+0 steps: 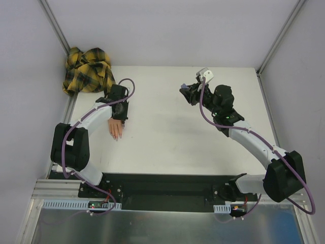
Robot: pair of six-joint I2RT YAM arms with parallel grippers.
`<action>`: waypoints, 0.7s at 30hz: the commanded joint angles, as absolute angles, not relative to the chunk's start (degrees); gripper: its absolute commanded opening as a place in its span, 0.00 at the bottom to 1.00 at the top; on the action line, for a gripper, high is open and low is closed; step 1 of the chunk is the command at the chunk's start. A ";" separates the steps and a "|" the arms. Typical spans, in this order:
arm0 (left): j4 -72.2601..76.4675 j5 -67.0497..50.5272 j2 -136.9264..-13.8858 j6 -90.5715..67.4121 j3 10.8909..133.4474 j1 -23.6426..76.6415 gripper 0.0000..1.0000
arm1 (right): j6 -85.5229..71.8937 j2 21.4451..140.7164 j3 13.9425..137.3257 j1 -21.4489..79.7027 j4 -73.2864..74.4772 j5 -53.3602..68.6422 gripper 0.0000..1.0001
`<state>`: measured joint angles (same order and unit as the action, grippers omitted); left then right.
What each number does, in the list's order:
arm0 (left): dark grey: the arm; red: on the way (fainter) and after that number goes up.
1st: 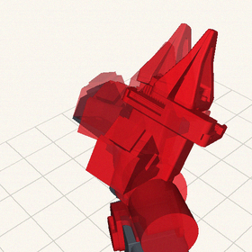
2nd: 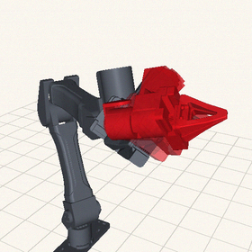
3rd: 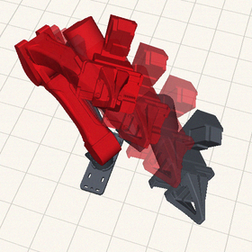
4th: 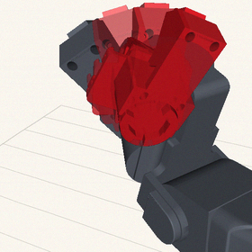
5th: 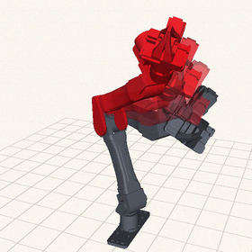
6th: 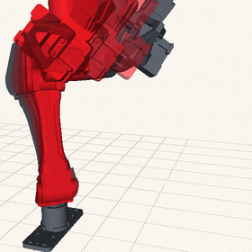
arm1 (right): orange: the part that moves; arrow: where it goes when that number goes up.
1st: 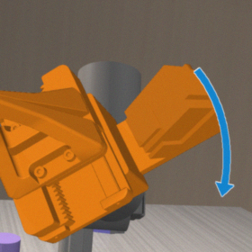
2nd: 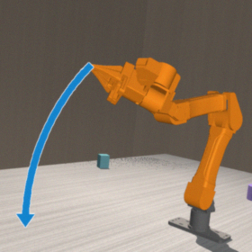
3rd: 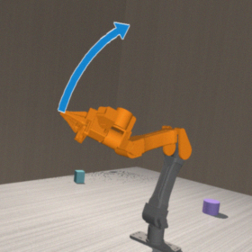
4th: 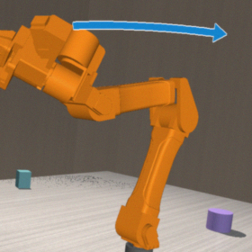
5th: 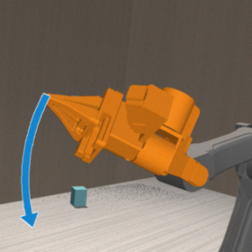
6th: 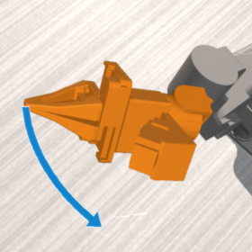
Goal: Paint the nails
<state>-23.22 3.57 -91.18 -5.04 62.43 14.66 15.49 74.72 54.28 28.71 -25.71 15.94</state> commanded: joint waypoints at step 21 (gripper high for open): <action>-23.99 7.56 -89.12 -3.34 62.49 15.47 0.00 | 15.12 74.44 56.51 29.09 -30.41 17.49 0.00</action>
